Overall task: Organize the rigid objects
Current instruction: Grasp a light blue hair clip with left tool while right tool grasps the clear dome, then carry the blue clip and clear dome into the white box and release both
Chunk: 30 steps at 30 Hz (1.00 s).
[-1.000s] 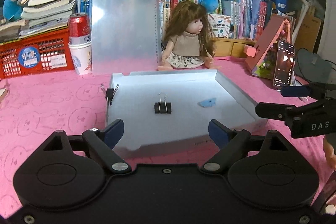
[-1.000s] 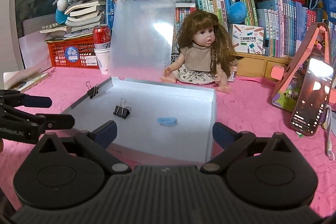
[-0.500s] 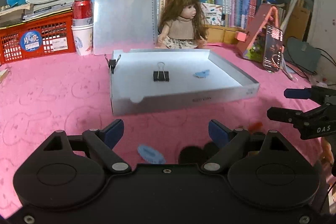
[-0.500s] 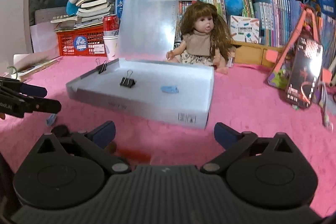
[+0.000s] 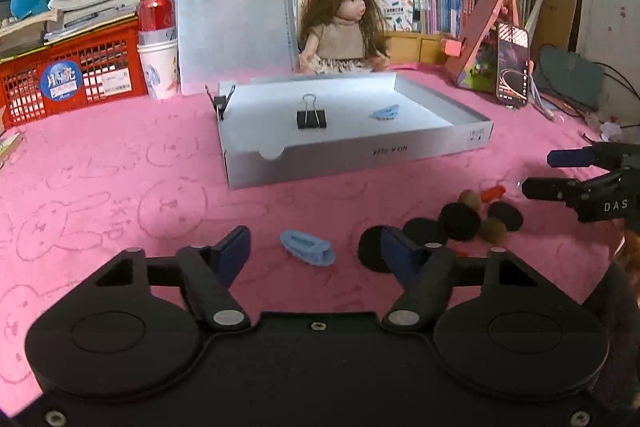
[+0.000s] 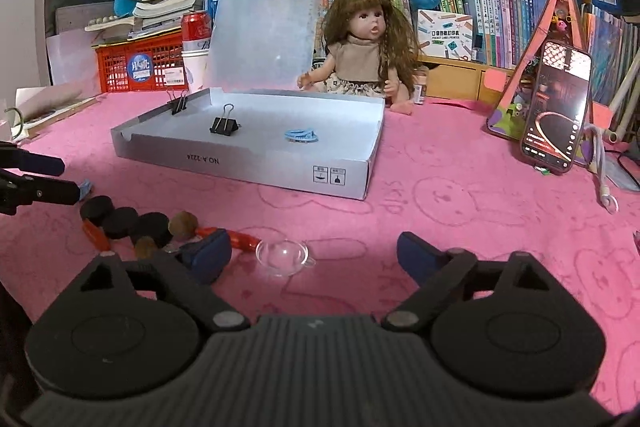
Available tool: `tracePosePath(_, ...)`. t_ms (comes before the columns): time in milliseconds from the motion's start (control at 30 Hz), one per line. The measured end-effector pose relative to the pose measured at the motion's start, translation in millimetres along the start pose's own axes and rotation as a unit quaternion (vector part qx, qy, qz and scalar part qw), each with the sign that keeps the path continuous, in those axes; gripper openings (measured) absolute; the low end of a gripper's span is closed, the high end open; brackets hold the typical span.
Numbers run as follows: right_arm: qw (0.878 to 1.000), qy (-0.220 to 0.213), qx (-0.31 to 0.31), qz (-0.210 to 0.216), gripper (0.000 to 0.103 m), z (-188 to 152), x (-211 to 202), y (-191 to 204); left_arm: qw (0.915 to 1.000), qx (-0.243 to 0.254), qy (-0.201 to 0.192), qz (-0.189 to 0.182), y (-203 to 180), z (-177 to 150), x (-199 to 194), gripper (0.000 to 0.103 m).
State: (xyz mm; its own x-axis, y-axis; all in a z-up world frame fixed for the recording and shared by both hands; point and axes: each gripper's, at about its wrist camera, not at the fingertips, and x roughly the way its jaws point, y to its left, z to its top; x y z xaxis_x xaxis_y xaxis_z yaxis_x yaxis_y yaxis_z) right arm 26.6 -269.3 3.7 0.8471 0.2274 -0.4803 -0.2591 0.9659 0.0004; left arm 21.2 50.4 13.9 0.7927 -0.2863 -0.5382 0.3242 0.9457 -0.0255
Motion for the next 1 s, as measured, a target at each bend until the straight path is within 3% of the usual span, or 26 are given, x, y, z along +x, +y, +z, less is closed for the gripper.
tracePosePath(267, 1.0, 0.012, -0.001, 0.004, 0.077, -0.3, 4.9, 2.5, 0.9995, 0.015, -0.01, 0.024, 3.1, 1.1, 10.9, 0.061)
tracePosePath(433, 1.0, 0.021, -0.003, 0.007, 0.063, -1.5, 8.3, 5.3, 0.9997, 0.012, 0.011, 0.017, 2.5, -2.1, 24.5, 0.058)
tracePosePath(500, 1.0, 0.024, -0.002, 0.008, 0.059, -1.6, 9.7, 6.2, 0.9997, 0.015, 0.003, 0.022, 0.9, -4.3, 25.4, 0.058)
tracePosePath(600, 1.0, 0.024, -0.005, 0.01, 0.054, -1.3, 10.2, 7.5, 0.9996, 0.022, 0.0, 0.018, -1.1, -5.3, 26.0, 0.05)
tracePosePath(633, 1.0, 0.024, -0.005, 0.01, 0.048, -1.1, 10.3, 8.3, 0.9997, 0.022, 0.0, 0.014, -1.5, -5.3, 26.0, 0.043)
tracePosePath(667, 1.0, 0.024, -0.006, 0.009, 0.043, -0.9, 10.2, 9.4, 0.9997, 0.022, 0.0, 0.012, -2.4, -4.8, 25.9, 0.028)
tracePosePath(700, 1.0, 0.024, -0.007, 0.008, 0.037, -0.4, 10.0, 10.6, 0.9997, 0.021, 0.0, 0.014, -3.6, -4.2, 25.2, 0.026)
tracePosePath(767, 1.0, 0.023, -0.011, 0.01, 0.037, 0.7, 9.0, 13.6, 0.9995, 0.021, -0.001, 0.022, -6.1, -2.4, 24.4, 0.017)
tracePosePath(1000, 1.0, 0.021, -0.022, 0.002, 0.037, 5.3, 8.9, 18.3, 0.9991, 0.029, -0.013, 0.026, -13.9, 4.3, 16.8, 0.016)
